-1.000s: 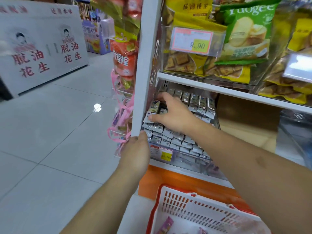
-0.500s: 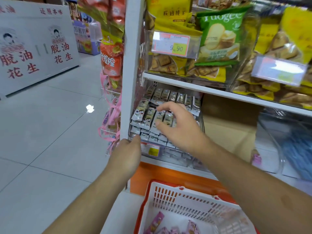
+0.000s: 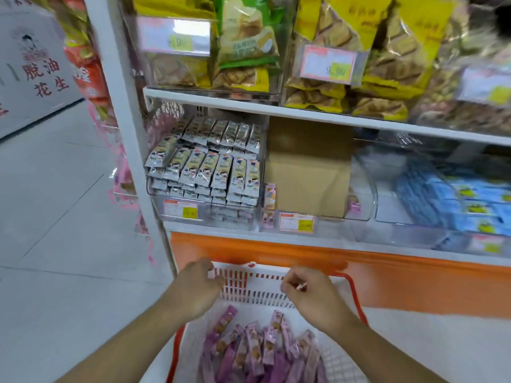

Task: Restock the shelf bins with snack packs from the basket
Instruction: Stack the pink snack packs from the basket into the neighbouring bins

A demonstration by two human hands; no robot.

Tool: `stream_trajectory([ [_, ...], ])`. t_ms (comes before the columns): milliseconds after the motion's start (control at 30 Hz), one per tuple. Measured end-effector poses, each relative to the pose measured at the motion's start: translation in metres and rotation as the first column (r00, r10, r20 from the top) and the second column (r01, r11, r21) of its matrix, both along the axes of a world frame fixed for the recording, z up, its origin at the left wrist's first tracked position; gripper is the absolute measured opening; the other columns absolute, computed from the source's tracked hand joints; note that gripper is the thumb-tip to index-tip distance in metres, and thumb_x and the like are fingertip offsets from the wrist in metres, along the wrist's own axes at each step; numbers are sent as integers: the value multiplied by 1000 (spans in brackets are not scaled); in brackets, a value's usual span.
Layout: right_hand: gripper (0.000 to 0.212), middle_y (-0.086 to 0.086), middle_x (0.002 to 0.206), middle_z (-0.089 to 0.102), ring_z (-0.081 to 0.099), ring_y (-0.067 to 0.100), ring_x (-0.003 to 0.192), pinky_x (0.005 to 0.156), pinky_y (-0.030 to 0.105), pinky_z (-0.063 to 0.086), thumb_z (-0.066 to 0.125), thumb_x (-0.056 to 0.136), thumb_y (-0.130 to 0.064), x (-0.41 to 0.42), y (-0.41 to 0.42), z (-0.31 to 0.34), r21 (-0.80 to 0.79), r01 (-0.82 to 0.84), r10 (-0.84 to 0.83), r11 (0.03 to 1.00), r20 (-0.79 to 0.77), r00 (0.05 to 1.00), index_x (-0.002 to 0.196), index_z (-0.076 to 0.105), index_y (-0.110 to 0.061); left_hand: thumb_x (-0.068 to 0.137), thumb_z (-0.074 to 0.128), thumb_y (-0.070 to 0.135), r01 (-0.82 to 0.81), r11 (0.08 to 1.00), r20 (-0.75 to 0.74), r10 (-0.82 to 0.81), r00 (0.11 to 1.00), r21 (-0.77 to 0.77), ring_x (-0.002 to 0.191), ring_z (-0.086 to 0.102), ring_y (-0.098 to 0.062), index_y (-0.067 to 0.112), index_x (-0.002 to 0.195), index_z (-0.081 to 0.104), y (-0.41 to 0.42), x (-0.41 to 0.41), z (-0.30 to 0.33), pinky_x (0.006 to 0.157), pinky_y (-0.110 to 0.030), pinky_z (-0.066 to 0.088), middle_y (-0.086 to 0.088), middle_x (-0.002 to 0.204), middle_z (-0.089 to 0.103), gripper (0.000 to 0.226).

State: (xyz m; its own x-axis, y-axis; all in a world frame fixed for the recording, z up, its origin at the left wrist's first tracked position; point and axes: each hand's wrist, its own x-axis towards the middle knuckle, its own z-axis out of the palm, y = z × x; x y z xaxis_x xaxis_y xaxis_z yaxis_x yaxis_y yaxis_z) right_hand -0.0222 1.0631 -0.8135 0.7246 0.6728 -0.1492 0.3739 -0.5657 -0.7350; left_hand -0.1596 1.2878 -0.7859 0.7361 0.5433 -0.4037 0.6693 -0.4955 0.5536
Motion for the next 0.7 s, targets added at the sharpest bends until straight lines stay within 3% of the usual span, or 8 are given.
stream_trajectory([
  [100,22,-1,78,65,63,7,75,80,35,55,63,97,-9,4,-20,-44,-64,32,-36,997,-63,997,77,65,-17,94,55,44,-22,999,-83,24,996,25,131,52,-34,15,149,43,-1,3,-26,108,-39,45,-15,147,47,64],
  [200,25,-7,73,60,61,-8,71,74,25,49,58,100,-6,4,-29,-82,-170,-47,26,984,-126,992,78,62,-17,96,58,36,-74,995,-163,85,983,71,142,39,-42,13,157,27,-2,1,-59,114,-46,37,-18,159,30,72],
  [267,14,-6,85,65,62,-8,78,74,19,47,60,102,-10,5,-29,-105,-225,-69,32,972,-161,986,89,66,-12,96,58,38,-87,992,-222,105,969,89,148,28,-43,19,163,9,-5,-6,-87,116,-52,34,-12,167,14,85],
  [333,8,0,104,69,63,6,90,77,17,47,62,102,-15,8,-26,-127,-252,-49,1,966,-188,982,106,68,-12,97,59,40,-90,995,-236,100,967,51,148,28,-45,27,163,-8,-10,-16,-112,117,-56,33,-7,170,7,95],
  [467,39,6,128,64,65,22,105,80,32,56,60,98,-15,11,-15,-175,-318,-36,-50,947,-257,965,136,61,-22,95,63,47,-105,993,-174,113,978,53,133,47,-49,34,159,-22,-16,-22,-143,108,-57,42,-9,163,15,107],
  [533,48,10,141,53,66,26,114,76,30,54,59,98,-25,9,-10,-192,-312,-15,-83,950,-298,951,145,55,-29,92,62,56,-108,990,-177,124,976,95,128,50,-49,35,157,-23,-14,-20,-150,105,-59,44,-9,159,18,109],
  [600,51,8,150,39,61,28,123,85,30,51,56,100,-37,7,-3,-203,-352,-3,-118,936,-323,939,150,49,-35,92,60,61,-100,988,-190,122,974,120,126,50,-48,34,156,-25,-14,-19,-156,104,-59,46,-11,157,19,110],
  [700,57,6,159,30,47,36,137,109,46,47,51,94,-56,5,9,-218,-497,-59,-117,866,-316,941,149,48,-43,91,58,65,-88,982,-219,124,968,166,127,49,-47,31,156,-27,-15,-18,-159,101,-57,47,-12,157,19,112],
])
